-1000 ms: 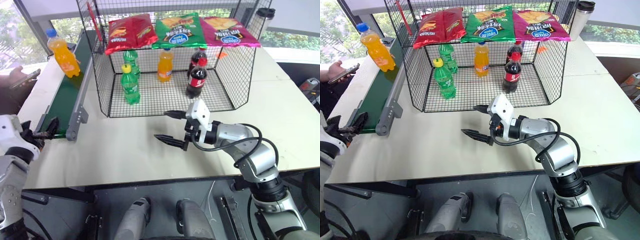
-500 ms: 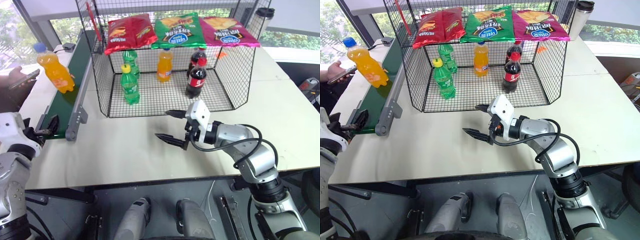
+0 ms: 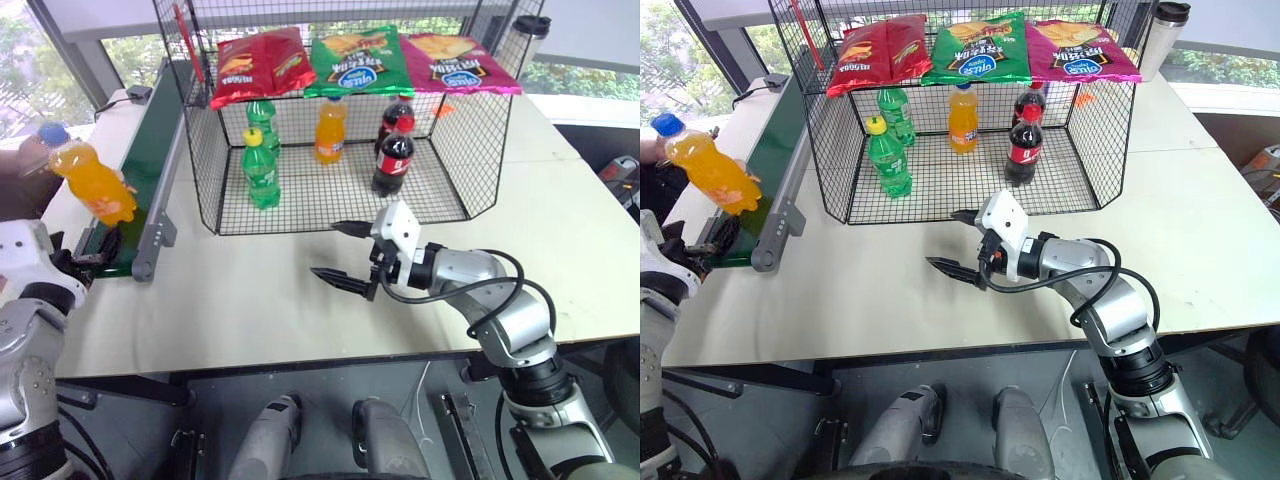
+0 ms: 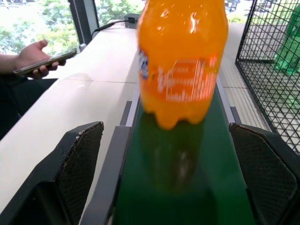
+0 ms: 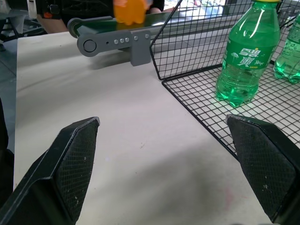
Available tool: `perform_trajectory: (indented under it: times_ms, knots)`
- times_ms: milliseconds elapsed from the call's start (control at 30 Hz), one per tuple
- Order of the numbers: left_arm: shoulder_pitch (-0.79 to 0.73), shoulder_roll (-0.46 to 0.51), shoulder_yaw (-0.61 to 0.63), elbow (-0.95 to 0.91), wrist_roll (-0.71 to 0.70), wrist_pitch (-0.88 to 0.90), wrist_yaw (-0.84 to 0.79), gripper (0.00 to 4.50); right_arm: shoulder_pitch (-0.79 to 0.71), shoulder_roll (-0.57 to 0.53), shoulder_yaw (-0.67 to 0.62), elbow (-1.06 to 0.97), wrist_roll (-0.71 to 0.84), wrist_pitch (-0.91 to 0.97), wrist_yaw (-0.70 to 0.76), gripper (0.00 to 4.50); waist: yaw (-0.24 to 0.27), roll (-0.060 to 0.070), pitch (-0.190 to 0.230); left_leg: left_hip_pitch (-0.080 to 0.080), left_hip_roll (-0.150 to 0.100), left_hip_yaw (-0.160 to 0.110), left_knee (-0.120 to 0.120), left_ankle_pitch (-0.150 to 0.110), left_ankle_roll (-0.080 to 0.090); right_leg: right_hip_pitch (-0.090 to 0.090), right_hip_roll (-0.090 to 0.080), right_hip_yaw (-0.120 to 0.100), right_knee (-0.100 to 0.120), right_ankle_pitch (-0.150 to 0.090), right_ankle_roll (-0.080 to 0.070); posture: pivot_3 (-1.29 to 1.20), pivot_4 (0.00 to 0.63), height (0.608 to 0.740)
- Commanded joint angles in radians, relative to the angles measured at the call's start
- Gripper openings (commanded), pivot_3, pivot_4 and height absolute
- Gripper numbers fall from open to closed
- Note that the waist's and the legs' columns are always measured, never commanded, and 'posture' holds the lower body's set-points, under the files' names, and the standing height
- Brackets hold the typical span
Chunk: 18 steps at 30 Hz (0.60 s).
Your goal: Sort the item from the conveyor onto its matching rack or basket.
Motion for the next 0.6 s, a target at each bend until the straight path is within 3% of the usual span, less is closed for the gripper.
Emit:
perform_trajectory:
  times_ms: [33, 300, 333, 433, 600]
  knots:
    - [-0.016, 0.004, -0.001, -0.01, 0.007, -0.03, -0.003, 4.5, -0.012, -0.001, -0.01, -0.026, 0.007, -0.006, -0.002, 4.48, -0.001, 0.0, 0.0, 0.0, 0.0, 0.0, 0.0, 0.0, 0.0, 0.0, 0.0, 0.0, 0.0, 0.0, 0.0, 0.0, 0.15, 0.739]
    - [-0.031, 0.002, -0.034, 0.028, 0.03, -0.066, -0.019, 4.5, -0.02, -0.002, -0.011, -0.023, 0.005, 0.002, -0.008, 4.48, 0.0, 0.0, 0.0, 0.0, 0.0, 0.0, 0.0, 0.0, 0.0, 0.0, 0.0, 0.0, 0.0, 0.0, 0.0, 0.0, 0.15, 0.739]
    - [-0.025, -0.004, -0.031, 0.023, 0.018, -0.073, -0.032, 3.96, -0.021, -0.002, -0.012, -0.023, 0.005, 0.003, -0.01, 4.5, 0.0, 0.0, 0.0, 0.0, 0.0, 0.0, 0.0, 0.0, 0.0, 0.0, 0.0, 0.0, 0.0, 0.0, 0.0, 0.0, 0.15, 0.739]
    - [-0.02, -0.013, -0.018, 0.009, -0.009, -0.086, -0.055, 2.97, -0.02, -0.004, -0.013, -0.023, 0.004, 0.005, -0.014, 4.5, 0.002, 0.0, 0.0, 0.0, 0.0, 0.0, 0.0, 0.0, 0.0, 0.0, 0.0, 0.0, 0.0, 0.0, 0.0, 0.0, 0.15, 0.739]
    - [-0.063, 0.006, 0.042, -0.018, -0.141, 0.001, -0.059, 2.97, -0.019, -0.007, -0.011, -0.028, 0.004, 0.009, -0.017, 4.5, 0.003, 0.0, 0.0, 0.0, 0.0, 0.0, 0.0, 0.0, 0.0, 0.0, 0.0, 0.0, 0.0, 0.0, 0.0, 0.0, 0.15, 0.739]
